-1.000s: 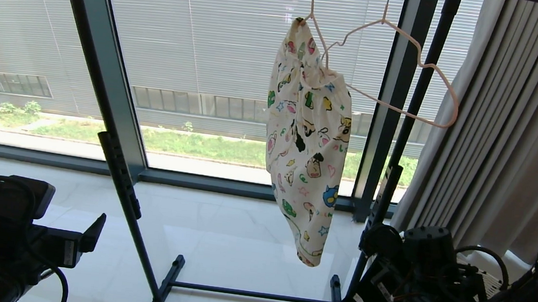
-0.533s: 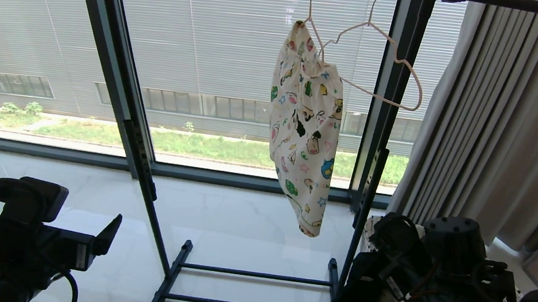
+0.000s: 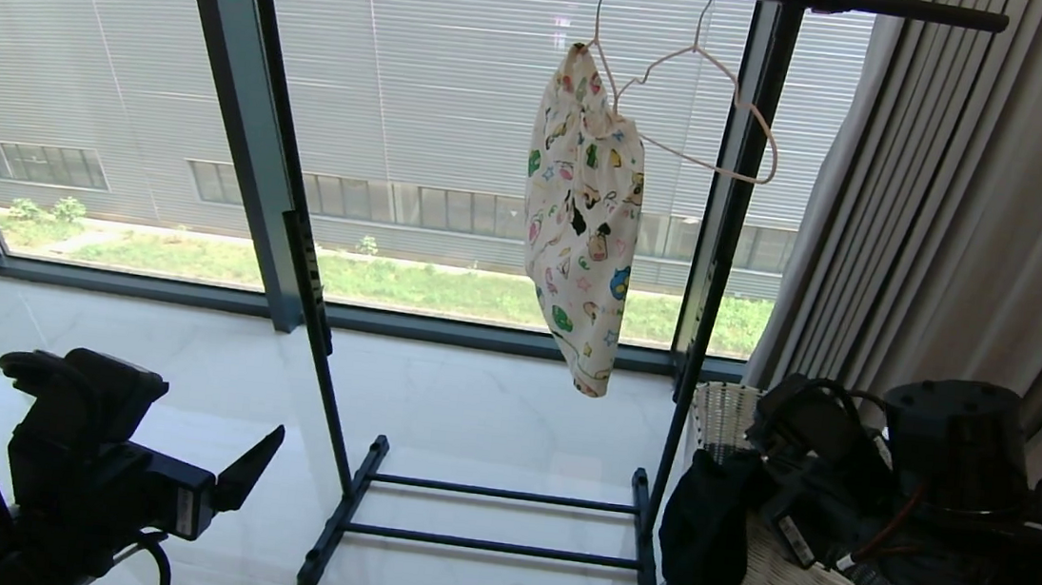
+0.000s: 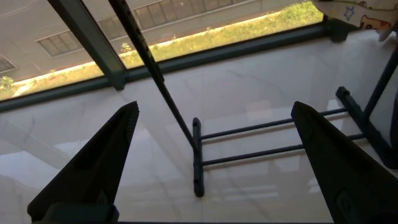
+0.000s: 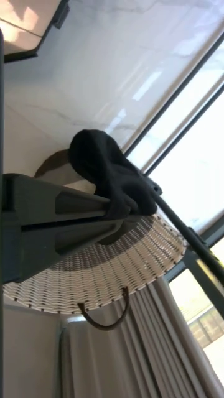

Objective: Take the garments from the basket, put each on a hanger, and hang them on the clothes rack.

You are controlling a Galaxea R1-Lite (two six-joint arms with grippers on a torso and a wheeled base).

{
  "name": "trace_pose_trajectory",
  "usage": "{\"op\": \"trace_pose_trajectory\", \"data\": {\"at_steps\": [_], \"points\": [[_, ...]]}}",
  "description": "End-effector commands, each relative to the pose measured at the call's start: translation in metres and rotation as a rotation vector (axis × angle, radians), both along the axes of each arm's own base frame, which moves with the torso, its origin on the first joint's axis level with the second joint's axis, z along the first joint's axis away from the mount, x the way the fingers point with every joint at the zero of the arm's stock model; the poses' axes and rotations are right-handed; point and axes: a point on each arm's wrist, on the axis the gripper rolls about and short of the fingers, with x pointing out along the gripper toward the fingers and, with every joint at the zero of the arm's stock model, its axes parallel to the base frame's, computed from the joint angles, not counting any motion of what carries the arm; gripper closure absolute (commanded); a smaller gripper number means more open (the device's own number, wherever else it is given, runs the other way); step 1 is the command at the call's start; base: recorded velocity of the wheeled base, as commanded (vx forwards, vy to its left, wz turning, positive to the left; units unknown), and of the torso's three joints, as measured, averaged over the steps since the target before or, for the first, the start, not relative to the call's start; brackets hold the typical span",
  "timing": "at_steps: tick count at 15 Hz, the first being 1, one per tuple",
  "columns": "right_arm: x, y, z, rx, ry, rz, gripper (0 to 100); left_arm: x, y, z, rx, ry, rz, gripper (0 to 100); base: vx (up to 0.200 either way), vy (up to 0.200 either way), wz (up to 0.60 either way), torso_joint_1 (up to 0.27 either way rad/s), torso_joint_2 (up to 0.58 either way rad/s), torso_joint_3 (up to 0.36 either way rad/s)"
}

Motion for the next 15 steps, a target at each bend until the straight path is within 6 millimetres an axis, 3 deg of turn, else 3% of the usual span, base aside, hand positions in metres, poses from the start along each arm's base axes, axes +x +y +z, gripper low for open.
{"op": "trace_pose_trajectory", "data": {"at_steps": [1, 3, 5, 11, 14, 15], "points": [[-0.002, 0.011, 0.020, 0.049, -0.050, 0.039, 100, -0.001, -0.006, 0.000, -0.010, 0.002, -0.070, 0, 0.000, 0.000, 0.00, 0.000, 0.00, 0.000], [-0.001, 0.023, 0.029, 0.086, -0.047, 0.065, 100, -0.006, -0.024, 0.001, -0.070, 0.008, -0.257, 0, 0.000, 0.000, 0.00, 0.000, 0.00, 0.000], [-0.009, 0.037, 0.043, 0.124, -0.011, 0.127, 100, -0.004, -0.062, 0.017, -0.162, -0.033, -0.451, 0, 0.000, 0.000, 0.00, 0.000, 0.00, 0.000], [-0.046, 0.073, 0.080, 0.222, 0.095, 0.332, 100, 0.007, -0.152, 0.020, -0.276, 0.022, -0.740, 0, 0.000, 0.000, 0.00, 0.000, 0.00, 0.000], [-0.064, 0.083, 0.088, 0.244, 0.107, 0.398, 100, 0.004, -0.172, 0.011, -0.291, 0.079, -0.827, 0, 0.000, 0.000, 0.00, 0.000, 0.00, 0.000], [-0.072, 0.087, 0.090, 0.248, 0.107, 0.430, 100, 0.008, -0.177, 0.000, -0.274, 0.123, -0.851, 0, 0.000, 0.000, 0.00, 0.000, 0.00, 0.000]]}}
